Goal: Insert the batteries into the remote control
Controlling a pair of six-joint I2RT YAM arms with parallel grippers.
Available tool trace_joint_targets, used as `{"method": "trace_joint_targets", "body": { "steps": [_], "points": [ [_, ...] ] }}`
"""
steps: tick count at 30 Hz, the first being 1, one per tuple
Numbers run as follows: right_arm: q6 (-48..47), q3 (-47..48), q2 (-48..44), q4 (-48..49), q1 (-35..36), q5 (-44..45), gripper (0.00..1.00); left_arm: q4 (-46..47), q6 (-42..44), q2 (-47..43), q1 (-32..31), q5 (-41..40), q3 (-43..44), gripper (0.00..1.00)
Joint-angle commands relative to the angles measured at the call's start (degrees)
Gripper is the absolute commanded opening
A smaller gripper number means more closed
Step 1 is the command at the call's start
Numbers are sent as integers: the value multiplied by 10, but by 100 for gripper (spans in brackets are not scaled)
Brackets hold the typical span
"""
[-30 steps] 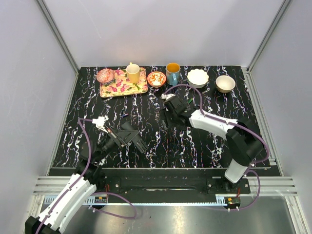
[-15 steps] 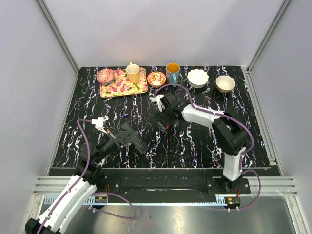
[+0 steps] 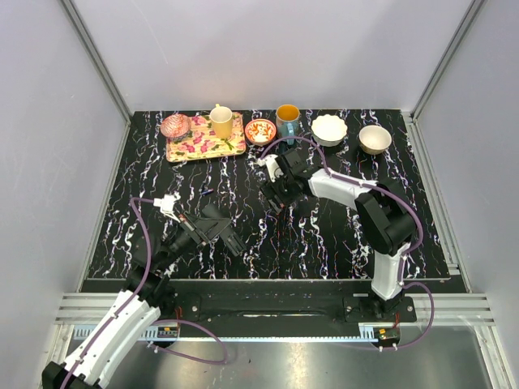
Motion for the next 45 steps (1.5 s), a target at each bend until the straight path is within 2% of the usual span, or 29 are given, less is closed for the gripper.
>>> {"method": "trace_joint_targets", "body": {
  "steps": [1, 21, 30, 45],
  "points": [
    [-12, 5, 11, 5, 2, -36, 81, 24, 7, -3, 1, 8, 22, 0],
    [11, -21, 27, 18, 5, 15, 68, 44, -4, -3, 0, 9, 4, 0],
    [15, -41, 19, 17, 34, 71, 62, 49, -7, -5, 0, 8, 0, 0],
    [77, -47, 16, 27, 47, 100, 48, 53, -15, -11, 1, 14, -6, 0]
  ]
}}
